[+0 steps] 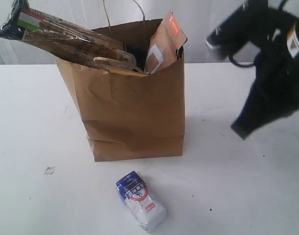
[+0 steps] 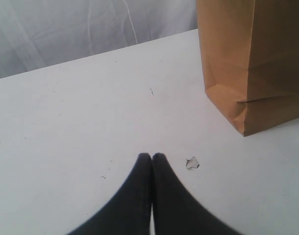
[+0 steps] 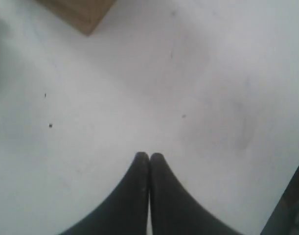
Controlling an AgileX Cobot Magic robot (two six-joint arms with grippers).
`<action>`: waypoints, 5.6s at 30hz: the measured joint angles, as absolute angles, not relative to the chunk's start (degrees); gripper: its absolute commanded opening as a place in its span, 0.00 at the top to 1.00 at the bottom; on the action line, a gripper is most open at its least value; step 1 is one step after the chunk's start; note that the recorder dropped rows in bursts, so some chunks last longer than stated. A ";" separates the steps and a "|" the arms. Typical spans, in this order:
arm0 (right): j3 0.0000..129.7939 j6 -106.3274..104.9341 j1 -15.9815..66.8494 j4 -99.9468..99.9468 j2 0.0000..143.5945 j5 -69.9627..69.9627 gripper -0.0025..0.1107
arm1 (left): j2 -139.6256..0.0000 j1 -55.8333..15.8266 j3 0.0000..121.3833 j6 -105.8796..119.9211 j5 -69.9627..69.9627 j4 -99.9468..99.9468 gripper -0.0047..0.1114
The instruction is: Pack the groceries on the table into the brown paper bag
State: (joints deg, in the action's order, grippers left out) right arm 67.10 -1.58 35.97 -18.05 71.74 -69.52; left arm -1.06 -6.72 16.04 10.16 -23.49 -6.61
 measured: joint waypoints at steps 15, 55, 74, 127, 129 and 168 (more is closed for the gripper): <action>45.67 1.28 35.97 2.99 69.88 -63.04 0.56 | -1.06 -6.72 16.04 10.16 -24.31 -6.61 0.96; 66.14 -8.94 42.84 16.00 107.73 -47.65 0.74 | -1.06 -6.72 16.04 10.16 -24.63 -6.61 0.96; 81.58 -37.38 42.93 60.83 89.09 -64.42 0.74 | -1.06 -6.72 16.04 10.16 -24.63 -6.61 0.96; 79.14 -46.20 34.43 17.58 85.73 -24.04 0.56 | -1.06 -6.72 16.04 10.16 -24.19 -6.61 0.96; 79.14 -46.20 34.43 15.61 82.96 -21.48 0.65 | -1.06 -6.72 16.04 10.16 -24.19 -6.61 0.96; 39.13 19.15 1.79 -20.22 34.53 -9.95 0.98 | -1.06 -6.72 16.04 10.16 -24.19 -6.61 0.96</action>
